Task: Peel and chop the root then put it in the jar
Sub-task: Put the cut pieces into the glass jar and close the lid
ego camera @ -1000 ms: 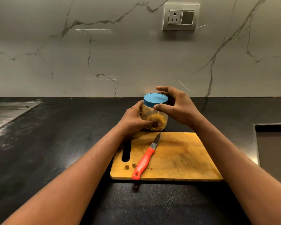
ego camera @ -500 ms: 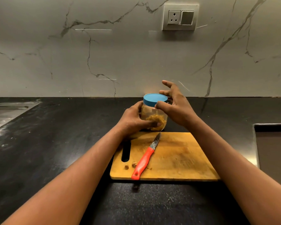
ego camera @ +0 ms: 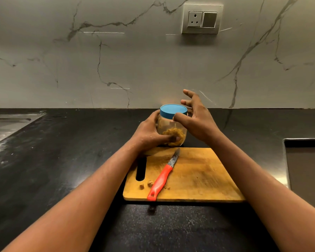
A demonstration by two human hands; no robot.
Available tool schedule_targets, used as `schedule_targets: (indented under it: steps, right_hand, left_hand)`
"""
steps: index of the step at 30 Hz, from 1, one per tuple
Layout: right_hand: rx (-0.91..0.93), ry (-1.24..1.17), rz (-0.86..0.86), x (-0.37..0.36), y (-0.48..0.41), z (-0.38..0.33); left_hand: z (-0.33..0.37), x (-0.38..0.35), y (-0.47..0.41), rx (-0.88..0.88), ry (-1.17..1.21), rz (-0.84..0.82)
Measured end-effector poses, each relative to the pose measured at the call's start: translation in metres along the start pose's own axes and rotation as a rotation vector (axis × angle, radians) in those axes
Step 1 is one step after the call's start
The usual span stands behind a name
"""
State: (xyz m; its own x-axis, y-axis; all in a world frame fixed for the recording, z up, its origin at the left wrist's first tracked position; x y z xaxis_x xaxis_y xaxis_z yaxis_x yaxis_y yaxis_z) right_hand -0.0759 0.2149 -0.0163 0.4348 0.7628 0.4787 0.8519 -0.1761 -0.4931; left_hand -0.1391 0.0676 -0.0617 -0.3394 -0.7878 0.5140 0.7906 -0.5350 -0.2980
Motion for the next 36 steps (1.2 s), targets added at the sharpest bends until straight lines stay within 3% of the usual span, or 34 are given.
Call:
schedule_targets:
  steps: [5,11,19,23,36]
  right_hand:
    - [0.039,-0.057,-0.003,0.001,0.0,0.0]
    - [0.045,-0.095,0.011,0.0,0.0,0.0]
    - [0.013,-0.119,-0.095,0.003,-0.002,0.005]
    - [0.003,-0.153,-0.078,0.003,-0.003,0.007]
    - [0.094,0.117,-0.053,0.003,0.007,0.0]
  left_hand:
    - [0.0,-0.001,0.0,-0.006,0.076,-0.027]
    - [0.0,-0.003,-0.002,-0.02,0.043,0.06]
    - [-0.002,-0.001,-0.003,-0.024,0.051,-0.003]
    - [0.002,0.0,-0.003,-0.054,-0.002,0.049]
    - [0.009,-0.004,0.0,-0.043,-0.044,0.128]
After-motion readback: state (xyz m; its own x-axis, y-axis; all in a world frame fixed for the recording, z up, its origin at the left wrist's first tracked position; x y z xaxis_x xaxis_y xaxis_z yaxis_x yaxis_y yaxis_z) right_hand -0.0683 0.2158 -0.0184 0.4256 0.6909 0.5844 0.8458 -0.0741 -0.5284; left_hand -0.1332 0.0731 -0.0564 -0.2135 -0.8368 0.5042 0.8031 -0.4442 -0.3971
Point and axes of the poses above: each hand's wrist, its own y-axis away from the middle knuckle, its own x-axis out of the back of the hand, z = x × y, the point moved 4 cm from there along -y, towards the middle knuckle
